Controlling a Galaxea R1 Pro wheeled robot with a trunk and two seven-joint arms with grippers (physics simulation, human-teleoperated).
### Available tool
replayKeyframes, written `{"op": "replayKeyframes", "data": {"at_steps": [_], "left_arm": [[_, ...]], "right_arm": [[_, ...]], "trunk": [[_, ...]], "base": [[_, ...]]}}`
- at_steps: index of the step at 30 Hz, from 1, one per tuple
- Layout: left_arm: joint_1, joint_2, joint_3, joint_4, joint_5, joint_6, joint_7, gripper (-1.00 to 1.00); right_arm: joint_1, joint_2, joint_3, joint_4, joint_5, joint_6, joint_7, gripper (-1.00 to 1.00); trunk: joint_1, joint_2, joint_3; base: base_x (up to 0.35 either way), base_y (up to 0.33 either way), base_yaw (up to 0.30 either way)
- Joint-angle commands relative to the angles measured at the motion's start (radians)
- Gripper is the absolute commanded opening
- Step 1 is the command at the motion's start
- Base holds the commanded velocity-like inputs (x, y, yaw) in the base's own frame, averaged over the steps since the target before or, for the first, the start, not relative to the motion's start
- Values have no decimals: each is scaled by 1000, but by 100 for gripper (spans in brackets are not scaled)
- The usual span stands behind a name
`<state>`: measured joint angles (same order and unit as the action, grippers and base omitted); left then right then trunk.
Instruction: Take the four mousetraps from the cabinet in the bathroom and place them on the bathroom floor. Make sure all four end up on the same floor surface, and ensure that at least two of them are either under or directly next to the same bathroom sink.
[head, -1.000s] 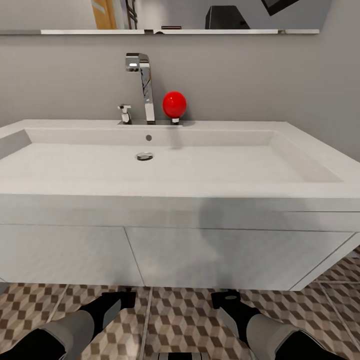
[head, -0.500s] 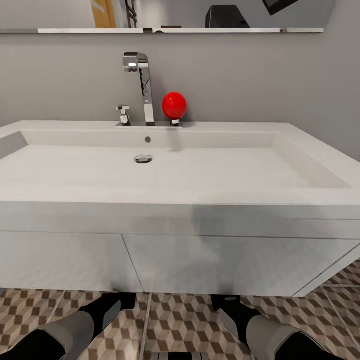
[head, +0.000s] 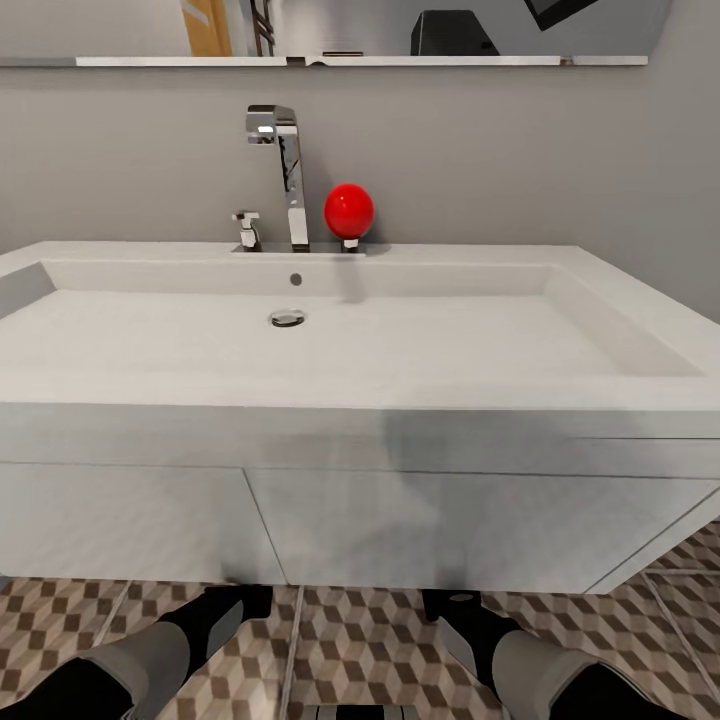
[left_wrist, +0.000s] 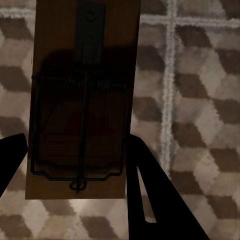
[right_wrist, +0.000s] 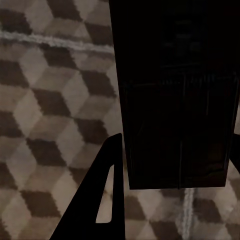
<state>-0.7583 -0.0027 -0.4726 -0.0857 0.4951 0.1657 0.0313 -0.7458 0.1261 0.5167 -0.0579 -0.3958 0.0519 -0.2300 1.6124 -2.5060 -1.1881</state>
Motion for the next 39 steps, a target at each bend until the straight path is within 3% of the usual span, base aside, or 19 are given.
{"op": "replayKeyframes", "data": {"at_steps": [1,7,11,20,39], "left_arm": [[-1,-1,-11,-12,8,6,4,-100],[-1,-5,-9,-14,9,9,4,-100],[-1,-5,-9,-15,10,12,4,-100],[-1,-5,-9,-14,11,12,4,-100],[-1,-6,-9,-14,11,9,4,-100]], "right_arm": [[-4,1,16,-9,-4,7,-3,-100],[-4,-2,16,-7,-11,90,-7,-100],[-4,-3,16,-7,-12,107,-8,-100],[-5,-3,15,-8,-12,105,-8,-100],[-5,-4,13,-10,-6,96,-7,-100]], "trunk": [[0,0,0],[0,0,0],[0,-1,-4],[4,-3,-39],[4,-3,-39]], "base": [[0,0,0],[0,0,0],[0,0,0],[0,0,0],[0,0,0]]}}
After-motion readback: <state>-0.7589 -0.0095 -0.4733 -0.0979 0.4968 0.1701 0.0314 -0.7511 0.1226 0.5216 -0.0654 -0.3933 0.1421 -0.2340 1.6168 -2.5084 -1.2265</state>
